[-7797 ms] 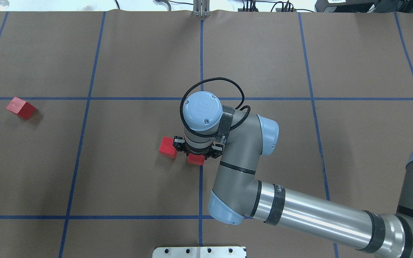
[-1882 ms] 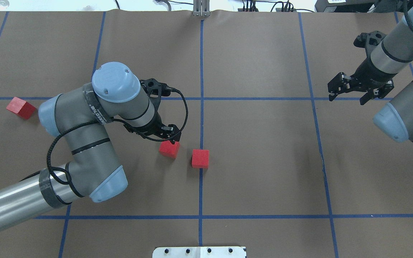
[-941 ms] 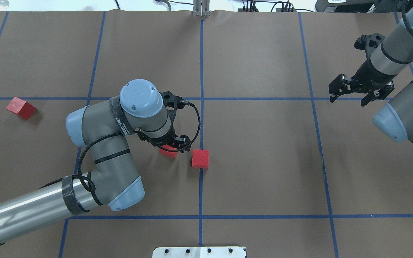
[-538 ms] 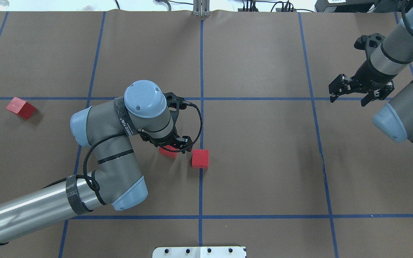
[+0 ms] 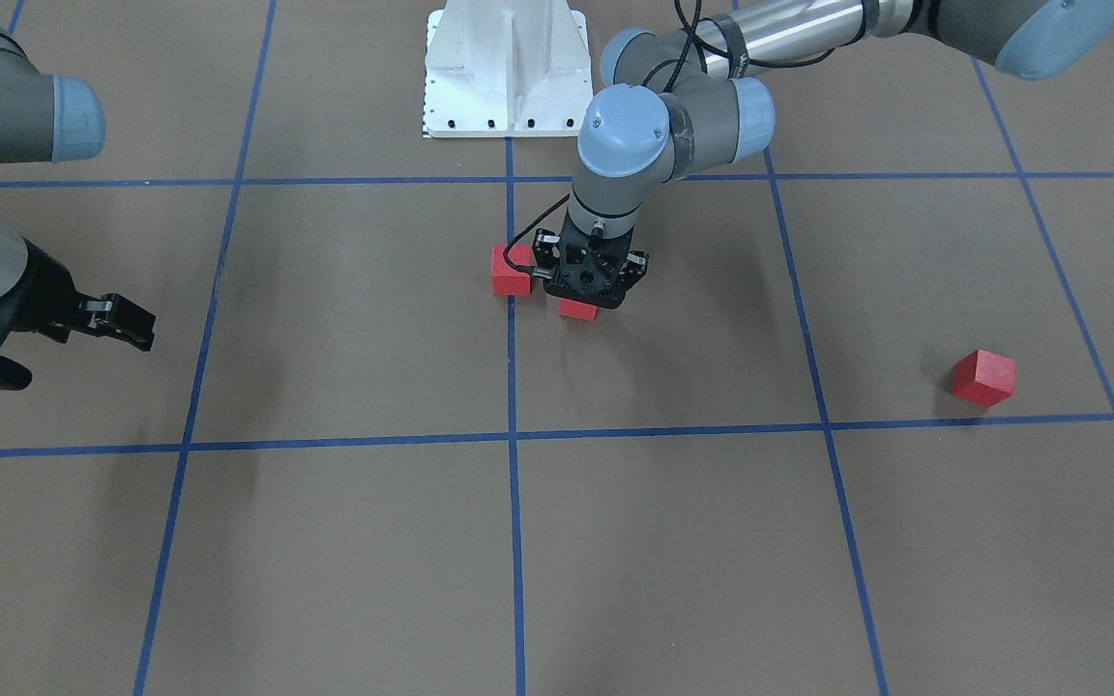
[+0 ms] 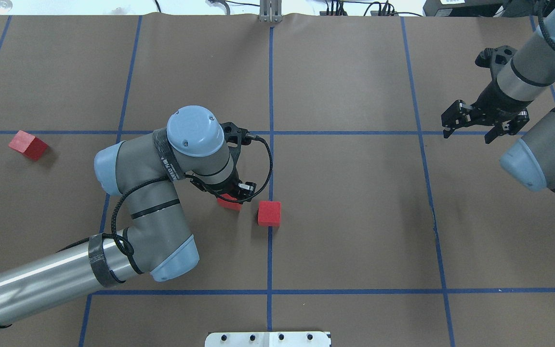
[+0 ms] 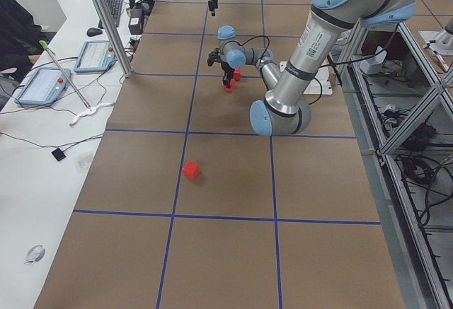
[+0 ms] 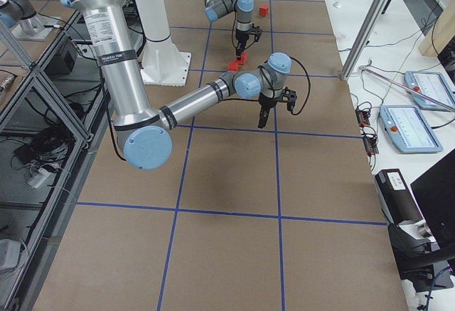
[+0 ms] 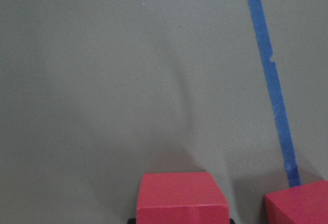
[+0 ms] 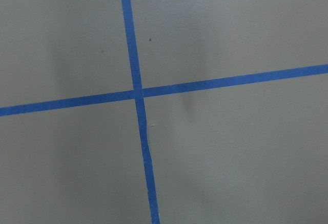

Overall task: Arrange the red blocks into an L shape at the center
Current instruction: 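Lower the left gripper onto the center red cube and grasp it, then carry the center cube with the left gripper to the placed cube's far side, then hold the cube against the placed cube with the left gripper, adjusting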

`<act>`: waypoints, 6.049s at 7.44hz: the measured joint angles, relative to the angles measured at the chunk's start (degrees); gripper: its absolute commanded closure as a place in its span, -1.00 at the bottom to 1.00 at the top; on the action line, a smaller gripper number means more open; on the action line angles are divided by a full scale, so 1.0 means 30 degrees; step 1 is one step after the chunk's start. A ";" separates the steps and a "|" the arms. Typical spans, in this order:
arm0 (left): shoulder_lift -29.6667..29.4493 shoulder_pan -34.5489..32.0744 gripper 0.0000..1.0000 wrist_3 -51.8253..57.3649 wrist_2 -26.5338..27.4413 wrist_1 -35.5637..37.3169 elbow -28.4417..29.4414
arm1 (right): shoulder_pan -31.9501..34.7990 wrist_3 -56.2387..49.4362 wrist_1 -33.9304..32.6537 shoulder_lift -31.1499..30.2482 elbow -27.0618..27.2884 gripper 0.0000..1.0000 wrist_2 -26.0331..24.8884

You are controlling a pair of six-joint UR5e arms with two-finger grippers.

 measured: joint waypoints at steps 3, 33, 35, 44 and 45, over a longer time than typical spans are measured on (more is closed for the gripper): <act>-0.0335 -0.0937 1.00 -0.0454 -0.0567 0.1009 -0.0529 | -0.0001 -0.0011 0.0000 0.0004 -0.0020 -1.00 0.0000; -0.5051 0.0692 1.00 -0.3599 0.0763 0.1949 0.4633 | -0.0001 0.0033 0.0029 -0.0021 -0.0011 -1.00 -0.0009; -0.5043 0.0699 1.00 -0.3618 0.0753 0.1948 0.4619 | -0.0001 0.0044 0.0030 -0.0012 -0.0011 -1.00 -0.0001; -0.5017 0.0718 1.00 -0.4209 0.0722 0.1977 0.4577 | -0.0001 0.0046 0.0030 0.0090 -0.0010 -1.00 -0.0025; -0.5013 0.0721 1.00 -0.4275 0.0728 0.1977 0.4577 | -0.0001 0.0046 0.0029 0.0091 -0.0010 -1.00 -0.0028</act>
